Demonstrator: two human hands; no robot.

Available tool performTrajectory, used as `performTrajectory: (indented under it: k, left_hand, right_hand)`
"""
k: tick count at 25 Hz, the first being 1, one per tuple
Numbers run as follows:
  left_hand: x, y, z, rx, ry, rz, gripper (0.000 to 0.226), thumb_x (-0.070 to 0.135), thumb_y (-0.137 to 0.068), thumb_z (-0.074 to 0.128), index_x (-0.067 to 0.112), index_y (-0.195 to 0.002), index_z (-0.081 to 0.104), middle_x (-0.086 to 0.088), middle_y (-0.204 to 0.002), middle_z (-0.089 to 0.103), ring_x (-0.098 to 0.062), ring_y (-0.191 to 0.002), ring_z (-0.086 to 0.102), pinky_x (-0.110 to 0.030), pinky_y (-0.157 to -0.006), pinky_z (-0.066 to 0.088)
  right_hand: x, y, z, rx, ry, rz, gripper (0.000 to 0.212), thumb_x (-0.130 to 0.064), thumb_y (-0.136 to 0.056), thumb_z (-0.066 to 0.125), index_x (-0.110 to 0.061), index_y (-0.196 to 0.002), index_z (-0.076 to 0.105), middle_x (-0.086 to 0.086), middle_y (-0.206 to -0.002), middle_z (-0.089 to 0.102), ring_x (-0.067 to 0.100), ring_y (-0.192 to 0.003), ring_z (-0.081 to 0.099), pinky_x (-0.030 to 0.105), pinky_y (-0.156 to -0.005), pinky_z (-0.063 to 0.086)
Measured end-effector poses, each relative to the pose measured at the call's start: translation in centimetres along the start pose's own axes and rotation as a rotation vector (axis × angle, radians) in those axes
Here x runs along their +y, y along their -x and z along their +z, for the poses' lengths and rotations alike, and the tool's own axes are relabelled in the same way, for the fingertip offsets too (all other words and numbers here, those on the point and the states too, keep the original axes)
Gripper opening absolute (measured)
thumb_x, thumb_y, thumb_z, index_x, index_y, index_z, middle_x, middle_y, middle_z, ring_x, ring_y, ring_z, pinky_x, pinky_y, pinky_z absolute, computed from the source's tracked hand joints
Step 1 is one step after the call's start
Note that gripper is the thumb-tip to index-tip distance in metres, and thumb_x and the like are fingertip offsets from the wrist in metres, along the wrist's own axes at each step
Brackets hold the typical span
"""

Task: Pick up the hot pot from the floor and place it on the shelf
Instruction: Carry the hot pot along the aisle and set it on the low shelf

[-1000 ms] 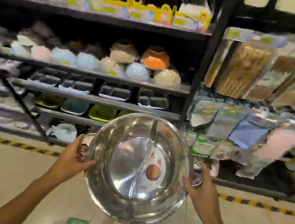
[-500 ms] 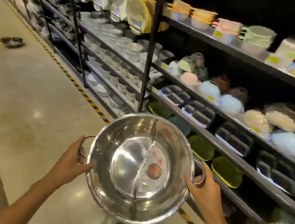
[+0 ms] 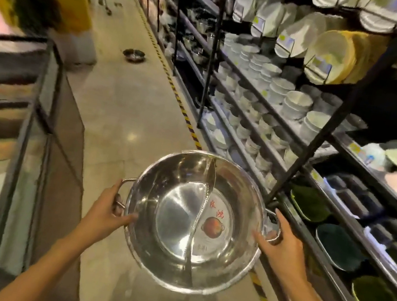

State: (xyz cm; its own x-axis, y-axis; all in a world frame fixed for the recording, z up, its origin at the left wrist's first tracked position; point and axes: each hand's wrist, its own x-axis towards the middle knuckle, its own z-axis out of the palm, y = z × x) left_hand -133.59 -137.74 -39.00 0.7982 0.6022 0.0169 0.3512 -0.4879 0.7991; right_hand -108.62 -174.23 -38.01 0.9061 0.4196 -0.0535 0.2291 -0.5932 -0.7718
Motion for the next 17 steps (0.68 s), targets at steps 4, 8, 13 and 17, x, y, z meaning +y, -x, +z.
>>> performTrajectory:
  k: [4,8,13,17]
  left_hand:
    - [-1.8,-10.0,-3.6,0.088,-0.009,-0.02,0.097,0.036,-0.066,0.089,0.077,-0.124,0.023,-0.003,-0.088,0.057,-0.02,-0.068,0.06,-0.023,-0.06,0.054]
    - [-3.5,-17.5,-8.1,0.21,-0.052,-0.173,0.107,0.047,-0.064,0.087,0.051,-0.147,0.018,0.014,-0.104,0.049,0.0,-0.08,0.054,-0.009,-0.064,0.043]
    - [-8.3,-25.8,-14.4,0.352,-0.034,-0.321,0.115,0.048,-0.059,0.087,0.022,-0.154,0.026,-0.004,-0.104,0.053,-0.018,-0.085,0.058,-0.024,-0.071,0.047]
    - [-13.3,-34.0,-18.4,0.398,0.051,-0.362,0.112,0.037,-0.065,0.089,0.019,-0.155,0.026,0.007,-0.112,0.053,-0.016,-0.1,0.055,-0.034,-0.09,0.047]
  right_hand:
    - [-4.4,-13.0,5.6,-0.03,-0.023,-0.114,0.084,-0.051,-0.076,0.081,-0.039,-0.149,0.04,-0.008,-0.075,0.072,0.004,-0.071,0.069,0.035,-0.072,0.06]
    - [-10.4,-24.6,11.8,-0.144,-0.051,-0.198,0.073,-0.07,-0.067,0.071,-0.053,-0.132,0.045,-0.014,-0.069,0.068,0.002,-0.066,0.067,0.02,-0.058,0.051]
    - [-19.8,-37.7,20.8,-0.281,-0.026,-0.372,0.068,-0.054,-0.076,0.079,-0.053,-0.134,0.043,-0.012,-0.071,0.069,0.0,-0.07,0.067,0.011,-0.054,0.049]
    - [-26.0,-47.1,27.9,-0.354,-0.025,-0.407,0.059,-0.06,-0.075,0.077,-0.07,-0.121,0.04,-0.014,-0.08,0.071,-0.005,-0.076,0.067,0.016,-0.062,0.052]
